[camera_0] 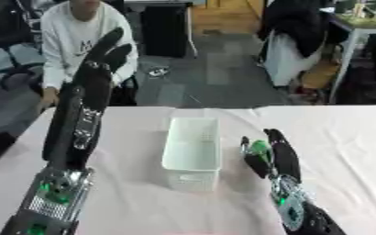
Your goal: Pick up objects on the table and place them in the box.
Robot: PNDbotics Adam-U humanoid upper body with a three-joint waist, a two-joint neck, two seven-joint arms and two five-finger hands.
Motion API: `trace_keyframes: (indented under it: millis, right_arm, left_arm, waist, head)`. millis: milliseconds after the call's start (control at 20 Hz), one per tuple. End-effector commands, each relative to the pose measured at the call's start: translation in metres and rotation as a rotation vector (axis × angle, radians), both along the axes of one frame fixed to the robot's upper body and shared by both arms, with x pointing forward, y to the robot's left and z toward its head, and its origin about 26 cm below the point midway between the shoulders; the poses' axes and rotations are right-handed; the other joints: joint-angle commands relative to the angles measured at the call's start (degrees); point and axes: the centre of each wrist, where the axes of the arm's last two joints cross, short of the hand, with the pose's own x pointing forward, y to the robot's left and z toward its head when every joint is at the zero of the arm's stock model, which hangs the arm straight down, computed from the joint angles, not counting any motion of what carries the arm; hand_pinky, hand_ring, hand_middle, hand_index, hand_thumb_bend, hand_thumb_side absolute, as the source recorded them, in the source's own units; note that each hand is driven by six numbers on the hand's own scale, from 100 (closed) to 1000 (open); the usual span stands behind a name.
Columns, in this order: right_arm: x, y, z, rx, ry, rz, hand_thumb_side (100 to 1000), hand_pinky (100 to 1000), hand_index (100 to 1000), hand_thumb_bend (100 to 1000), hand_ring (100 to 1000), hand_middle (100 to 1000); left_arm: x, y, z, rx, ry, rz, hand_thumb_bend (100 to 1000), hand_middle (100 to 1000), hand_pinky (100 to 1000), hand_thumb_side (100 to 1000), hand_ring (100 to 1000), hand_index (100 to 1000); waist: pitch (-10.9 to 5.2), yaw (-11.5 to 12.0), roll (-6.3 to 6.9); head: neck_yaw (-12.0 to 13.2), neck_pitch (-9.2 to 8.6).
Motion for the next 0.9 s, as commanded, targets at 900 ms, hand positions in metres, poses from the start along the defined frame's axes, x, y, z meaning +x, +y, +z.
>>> trace_keyframes:
  millis: [900]
  right_arm:
    - [0.009, -0.019, -0.012, -0.065, 0.05, -0.034, 934, 792, 919, 386, 853, 898]
  left_arm:
    - [0.001, -0.003, 0.012, 0.001, -0.045, -0.02, 359, 1000, 964, 986, 935, 990]
  waist:
    - [0.86, 0.7, -0.03]
  head:
    - [-1.3, -1.92]
